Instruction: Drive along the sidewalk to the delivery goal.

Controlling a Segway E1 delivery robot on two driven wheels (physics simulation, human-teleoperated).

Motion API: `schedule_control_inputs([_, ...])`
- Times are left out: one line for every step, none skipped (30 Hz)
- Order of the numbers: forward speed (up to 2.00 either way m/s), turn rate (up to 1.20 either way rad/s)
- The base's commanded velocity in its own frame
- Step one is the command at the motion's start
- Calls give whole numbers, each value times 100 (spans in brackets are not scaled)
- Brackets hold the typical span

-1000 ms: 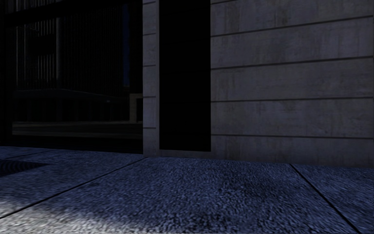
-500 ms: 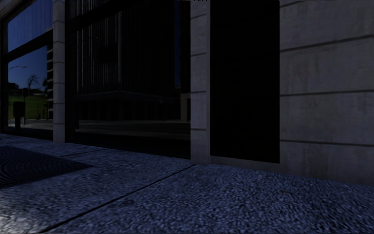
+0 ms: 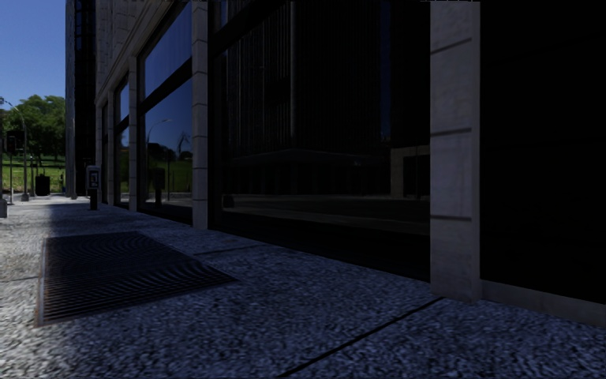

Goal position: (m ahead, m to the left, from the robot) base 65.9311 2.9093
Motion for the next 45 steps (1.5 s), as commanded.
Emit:
schedule_control_inputs([200,73])
schedule_control_inputs([200,73])
schedule_control_inputs([200,73])
schedule_control_inputs([200,73])
schedule_control_inputs([200,73])
schedule_control_inputs([200,73])
schedule_control_inputs([200,73])
schedule_control_inputs([200,73])
schedule_control_inputs([200,73])
schedule_control_inputs([200,73])
schedule_control_inputs([200,73])
schedule_control_inputs([200,73])
schedule_control_inputs([200,73])
schedule_control_inputs([200,73])
schedule_control_inputs([200,73])
schedule_control_inputs([200,73])
schedule_control_inputs([200,73])
schedule_control_inputs([200,73])
schedule_control_inputs([200,73])
schedule_control_inputs([200,73])
schedule_control_inputs([200,73])
schedule_control_inputs([200,73])
schedule_control_inputs([200,72])
schedule_control_inputs([200,72])
schedule_control_inputs([200,72])
schedule_control_inputs([200,72])
schedule_control_inputs([200,72])
schedule_control_inputs([200,71])
schedule_control_inputs([200,70])
schedule_control_inputs([200,70])
schedule_control_inputs([200,69])
schedule_control_inputs([200,69])
schedule_control_inputs([200,17])
schedule_control_inputs([200,0])
schedule_control_inputs([200,0])
schedule_control_inputs([200,0])
schedule_control_inputs([200,0])
schedule_control_inputs([200,0])
schedule_control_inputs([200,0])
schedule_control_inputs([200,0])
schedule_control_inputs([200,0])
schedule_control_inputs([200,0])
schedule_control_inputs([200,0])
schedule_control_inputs([200,0])
schedule_control_inputs([200,0])
